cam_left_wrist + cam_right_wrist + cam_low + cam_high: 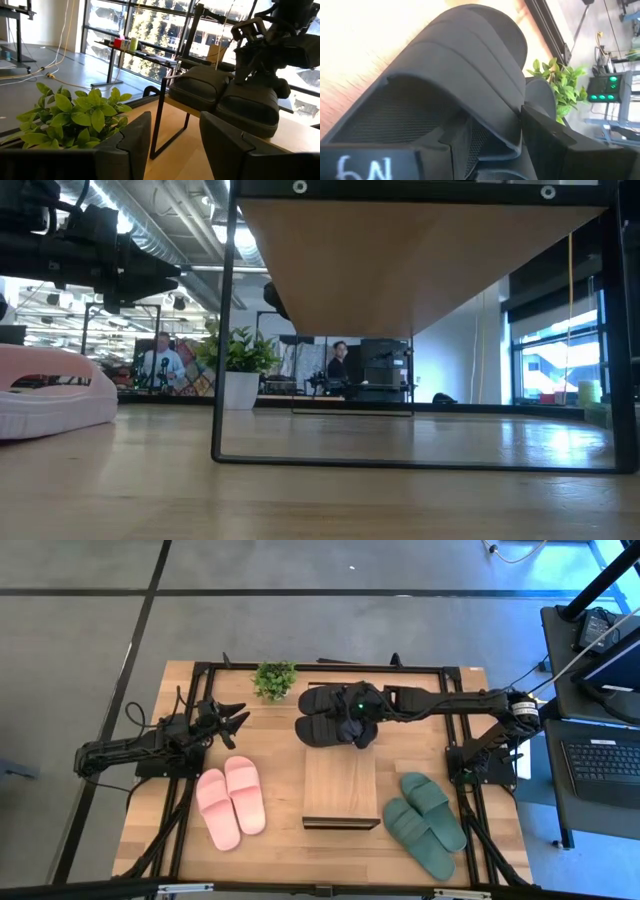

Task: Pick and place slides into the shelf
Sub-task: Put the black slide on the shelf

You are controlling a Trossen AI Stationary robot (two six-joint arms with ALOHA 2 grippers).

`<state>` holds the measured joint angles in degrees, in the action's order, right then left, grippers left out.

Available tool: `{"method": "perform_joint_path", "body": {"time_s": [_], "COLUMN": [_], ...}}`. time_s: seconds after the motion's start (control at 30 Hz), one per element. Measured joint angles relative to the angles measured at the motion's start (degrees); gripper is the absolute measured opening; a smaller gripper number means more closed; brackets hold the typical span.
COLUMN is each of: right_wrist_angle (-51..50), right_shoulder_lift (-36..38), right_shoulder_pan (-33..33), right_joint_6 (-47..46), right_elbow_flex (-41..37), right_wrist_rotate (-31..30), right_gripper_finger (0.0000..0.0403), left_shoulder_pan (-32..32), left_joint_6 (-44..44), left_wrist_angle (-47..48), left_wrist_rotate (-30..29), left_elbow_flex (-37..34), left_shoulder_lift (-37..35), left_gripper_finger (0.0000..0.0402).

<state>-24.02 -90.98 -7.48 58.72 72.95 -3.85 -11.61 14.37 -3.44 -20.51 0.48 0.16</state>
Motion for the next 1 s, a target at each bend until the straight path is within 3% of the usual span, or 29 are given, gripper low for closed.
{"method": "perform_joint_path", "body": {"time_s": [0.73,1.0], "right_wrist_angle": [-2.5,-7.1], "right_shoulder_lift": [3.4,3.7], "right_shoulder_pan": [1.4,1.5], "right_joint_6": [-0.6,-5.0], "right_elbow_flex": [-0.1,-0.1], "right_wrist_rotate": [-1.2,-1.1], "right_gripper_finger": [0.0168,0.0168], "left_shoulder_pan": [0.0,0.0], "left_joint_6": [0.0,0.0], "left_wrist_angle": [0.0,0.0], "left_wrist_rotate": [0.1,0.2], "left_elbow_flex": [0.0,0.0], "left_shoulder_lift": [0.0,0.0], "left_gripper_finger": [0.0162,0.0162]}}
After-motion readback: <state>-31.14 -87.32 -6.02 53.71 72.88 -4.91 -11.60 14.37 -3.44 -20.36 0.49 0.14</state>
